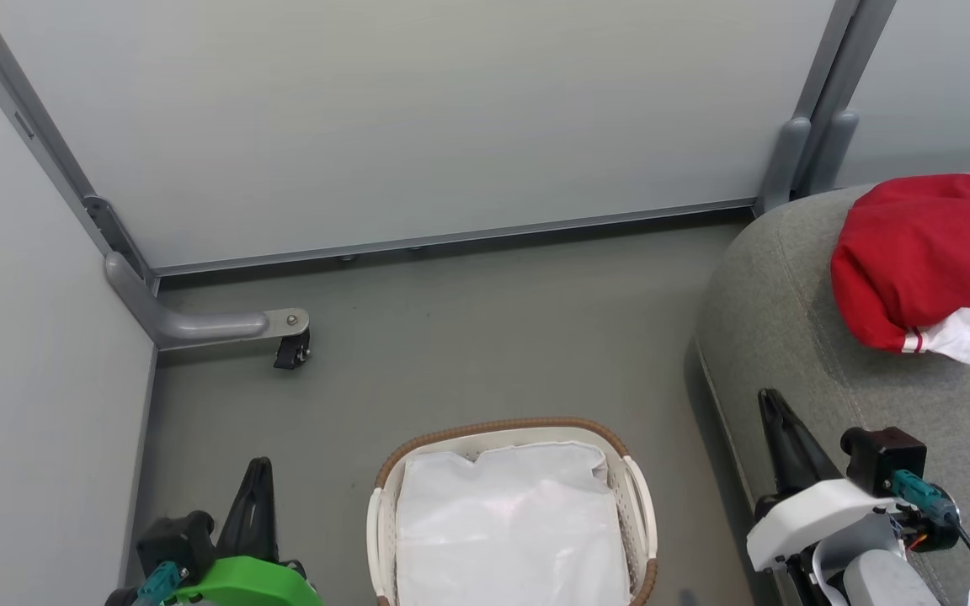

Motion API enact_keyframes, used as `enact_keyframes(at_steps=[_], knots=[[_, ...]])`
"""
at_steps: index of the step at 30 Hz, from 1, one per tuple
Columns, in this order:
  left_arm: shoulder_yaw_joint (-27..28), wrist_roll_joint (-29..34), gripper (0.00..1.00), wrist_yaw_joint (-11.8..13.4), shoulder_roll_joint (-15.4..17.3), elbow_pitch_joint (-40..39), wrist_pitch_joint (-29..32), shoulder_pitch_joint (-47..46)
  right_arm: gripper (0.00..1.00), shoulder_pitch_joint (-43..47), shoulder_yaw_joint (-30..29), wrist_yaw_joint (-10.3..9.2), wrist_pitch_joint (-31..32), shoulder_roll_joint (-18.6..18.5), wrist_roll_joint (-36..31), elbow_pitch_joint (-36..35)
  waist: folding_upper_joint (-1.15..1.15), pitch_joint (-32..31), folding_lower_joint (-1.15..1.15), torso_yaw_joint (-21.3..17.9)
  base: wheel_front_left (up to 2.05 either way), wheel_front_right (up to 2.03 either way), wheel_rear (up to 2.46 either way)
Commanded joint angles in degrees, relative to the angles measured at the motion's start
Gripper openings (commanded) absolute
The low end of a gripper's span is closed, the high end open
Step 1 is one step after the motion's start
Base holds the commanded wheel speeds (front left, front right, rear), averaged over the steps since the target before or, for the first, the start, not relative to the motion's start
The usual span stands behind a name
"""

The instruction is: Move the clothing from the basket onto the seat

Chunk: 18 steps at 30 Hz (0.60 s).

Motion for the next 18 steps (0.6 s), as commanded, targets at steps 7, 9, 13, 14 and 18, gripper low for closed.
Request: enact_keyframes(at_steps=[7, 9, 13, 14, 18], knots=[[1.34, -7.07, 0.0, -0.16, 0.02, -0.76, 2.21, -0.6, 0.0, -0.1, -1.0, 0.0, 2.31, -0.07, 7.51, -0.61, 0.0, -0.02, 0.0, 0.13, 0.0, 0.0, 0.0], [1.63, -9.0, 0.0, -0.21, 0.02, -1.08, 2.74, -0.67, 0.0, 0.03, -1.13, -0.01, 2.81, -0.09, 9.61, -0.93, 0.0, -0.03, 0.0, 0.17, 0.0, 0.0, 0.0], [2.18, -12.73, 0.0, -0.29, 0.03, -1.66, 3.77, -0.83, 0.0, 0.26, -1.39, -0.01, 3.77, -0.12, 13.6, -1.52, 0.0, -0.04, 0.0, 0.24, 0.0, 0.0, 0.0], [2.34, -13.76, 0.0, -0.32, 0.03, -1.81, 4.05, -0.88, 0.0, 0.32, -1.47, -0.01, 4.04, -0.13, 14.68, -1.67, 0.0, -0.04, 0.0, 0.26, 0.0, 0.0, 0.0], [2.9, -17.3, 0.0, -0.4, 0.04, -2.32, 5.04, -1.06, 0.0, 0.5, -1.76, -0.01, 5.0, -0.17, 18.46, -2.18, 0.0, -0.05, 0.0, 0.33, 0.0, 0.0, 0.0]])
